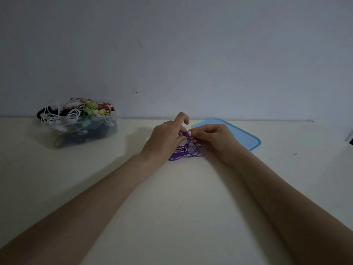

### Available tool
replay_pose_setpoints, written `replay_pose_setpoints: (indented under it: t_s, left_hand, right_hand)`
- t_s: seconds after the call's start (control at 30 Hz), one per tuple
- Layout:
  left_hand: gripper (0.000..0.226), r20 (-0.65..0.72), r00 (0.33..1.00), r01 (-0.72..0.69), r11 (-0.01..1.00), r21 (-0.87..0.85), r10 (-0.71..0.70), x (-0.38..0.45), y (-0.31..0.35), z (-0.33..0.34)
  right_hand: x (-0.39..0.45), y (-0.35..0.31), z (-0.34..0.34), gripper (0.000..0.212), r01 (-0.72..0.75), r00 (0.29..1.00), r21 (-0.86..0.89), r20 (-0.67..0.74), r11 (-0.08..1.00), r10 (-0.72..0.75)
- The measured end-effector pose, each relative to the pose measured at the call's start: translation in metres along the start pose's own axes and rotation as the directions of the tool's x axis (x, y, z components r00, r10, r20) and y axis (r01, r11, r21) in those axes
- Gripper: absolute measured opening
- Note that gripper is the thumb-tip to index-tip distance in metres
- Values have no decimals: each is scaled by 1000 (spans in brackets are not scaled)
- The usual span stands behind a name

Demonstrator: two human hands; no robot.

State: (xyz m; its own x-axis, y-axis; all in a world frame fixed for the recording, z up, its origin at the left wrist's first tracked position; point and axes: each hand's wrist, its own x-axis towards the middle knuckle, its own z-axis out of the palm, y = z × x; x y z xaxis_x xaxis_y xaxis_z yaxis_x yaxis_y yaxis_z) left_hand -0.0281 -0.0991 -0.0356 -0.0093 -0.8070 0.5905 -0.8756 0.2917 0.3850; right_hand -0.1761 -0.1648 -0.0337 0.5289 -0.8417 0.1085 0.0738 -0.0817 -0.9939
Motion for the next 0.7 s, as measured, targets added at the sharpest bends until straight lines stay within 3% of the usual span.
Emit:
replay_pose_setpoints:
  t_s: [0.13, 0.3, 0.47, 0.7]
  left_hand:
    - [27, -15, 1000, -24, 1000, -10, 24, -1, -2, 2]
    - [27, -81, 997, -9, 983, -183, -6, -3, -1, -1]
    - [33, -27, 980, 154, 844, -513, -196, 3, -5, 6]
    - [28, 21, 971, 201, 762, -616, -239, 4, -10, 6]
  right_hand:
    - [0, -2, -2, 11, -43, 998, 74, 37, 996, 41]
    - [-1, -5, -3, 11, -124, 991, 168, 64, 978, 115]
    - [-2, -4, 0, 11, -118, 992, 268, 63, 956, 105]
    - [-1, -3, 3, 11, -86, 996, 268, 16, 960, 84]
